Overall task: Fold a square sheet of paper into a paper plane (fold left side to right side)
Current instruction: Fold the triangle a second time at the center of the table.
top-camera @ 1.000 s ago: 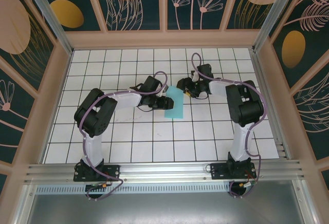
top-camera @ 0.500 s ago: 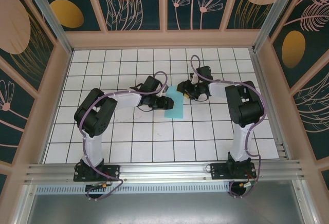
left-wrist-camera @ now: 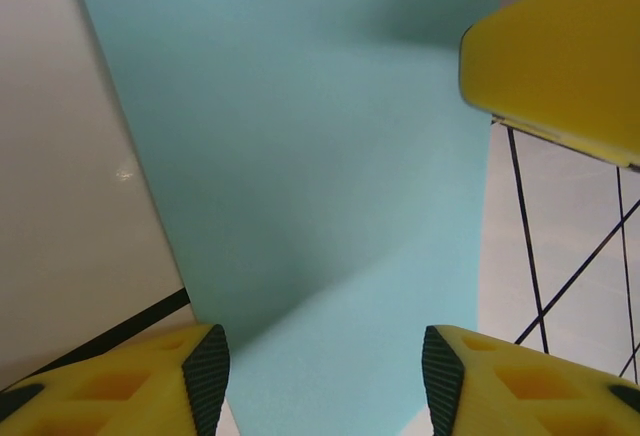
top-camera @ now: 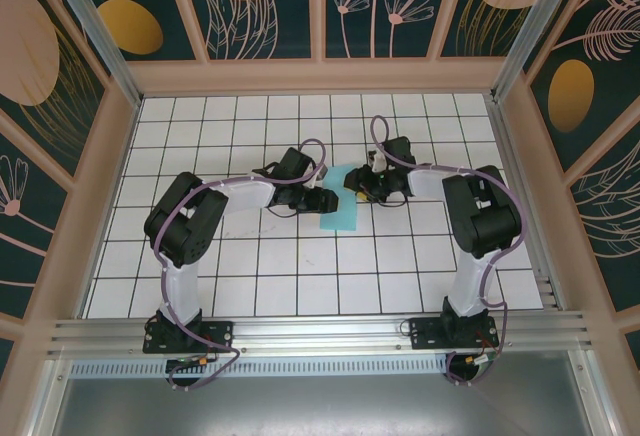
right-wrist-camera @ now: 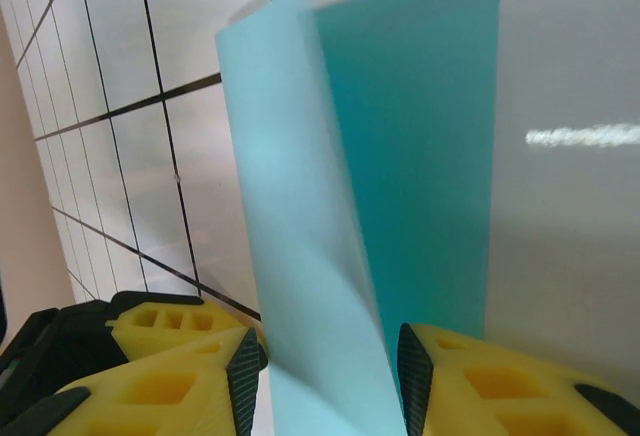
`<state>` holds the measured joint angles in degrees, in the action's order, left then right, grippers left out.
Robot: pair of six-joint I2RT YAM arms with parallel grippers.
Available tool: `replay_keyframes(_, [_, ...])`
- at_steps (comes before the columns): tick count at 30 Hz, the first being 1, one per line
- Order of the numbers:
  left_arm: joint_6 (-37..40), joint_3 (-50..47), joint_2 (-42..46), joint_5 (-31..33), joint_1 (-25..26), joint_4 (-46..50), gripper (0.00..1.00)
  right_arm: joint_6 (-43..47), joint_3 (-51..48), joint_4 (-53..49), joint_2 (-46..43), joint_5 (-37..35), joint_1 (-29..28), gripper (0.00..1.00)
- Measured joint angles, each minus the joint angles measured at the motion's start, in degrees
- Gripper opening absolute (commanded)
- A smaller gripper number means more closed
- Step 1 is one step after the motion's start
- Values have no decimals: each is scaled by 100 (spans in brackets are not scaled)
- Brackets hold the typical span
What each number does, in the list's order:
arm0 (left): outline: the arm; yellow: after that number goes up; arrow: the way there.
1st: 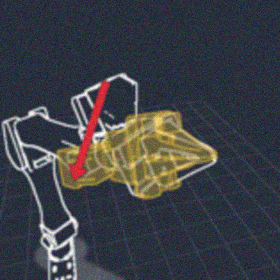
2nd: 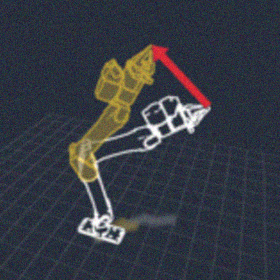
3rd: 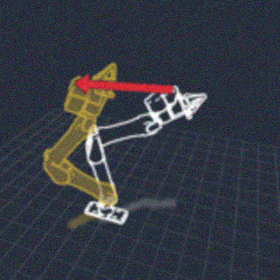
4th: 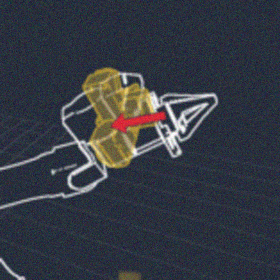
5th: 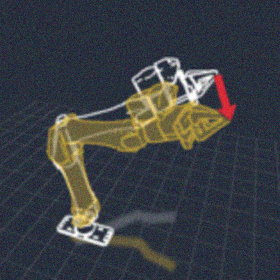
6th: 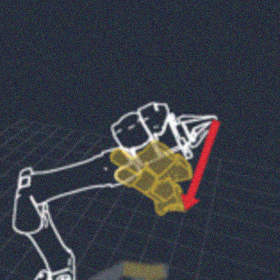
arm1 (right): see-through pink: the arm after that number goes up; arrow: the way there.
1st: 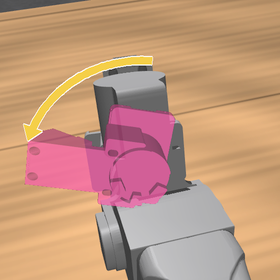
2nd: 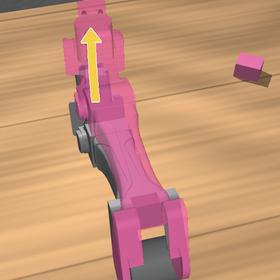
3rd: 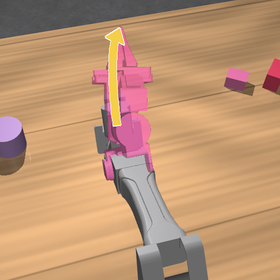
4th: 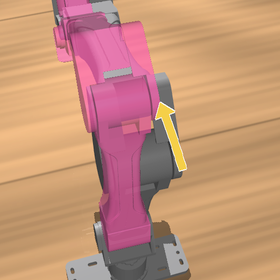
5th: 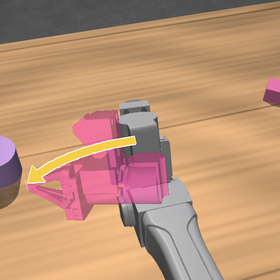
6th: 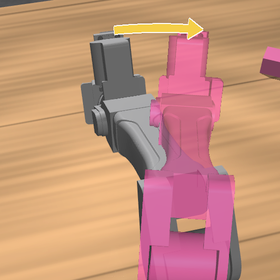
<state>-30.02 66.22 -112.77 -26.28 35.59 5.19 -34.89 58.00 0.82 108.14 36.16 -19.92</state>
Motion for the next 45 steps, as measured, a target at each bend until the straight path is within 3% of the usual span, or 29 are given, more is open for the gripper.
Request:
replay_keyframes(5, [87, -223, 323, 247, 33, -7, 64, 0, 0, -35, 0, 0, -22, 41])
replay_keyframes(13, [505, -896, 1799, 761, 79, -160, 65, -15, 0, -175, -44, 72, -22, 37])
replay_keyframes(18, [892, -1196, 2385, 1191, 540, -197, 66, -116, 83, -315, -186, 203, -22, 37])
replay_keyframes(28, [1051, -1263, 2072, 1878, 1300, -149, 70, -319, 284, -365, -286, 402, -24, 36])
replay_keyframes(45, [981, -192, 916, 2975, 1930, 306, 73, -452, 315, -382, -286, 448, -85, 35])
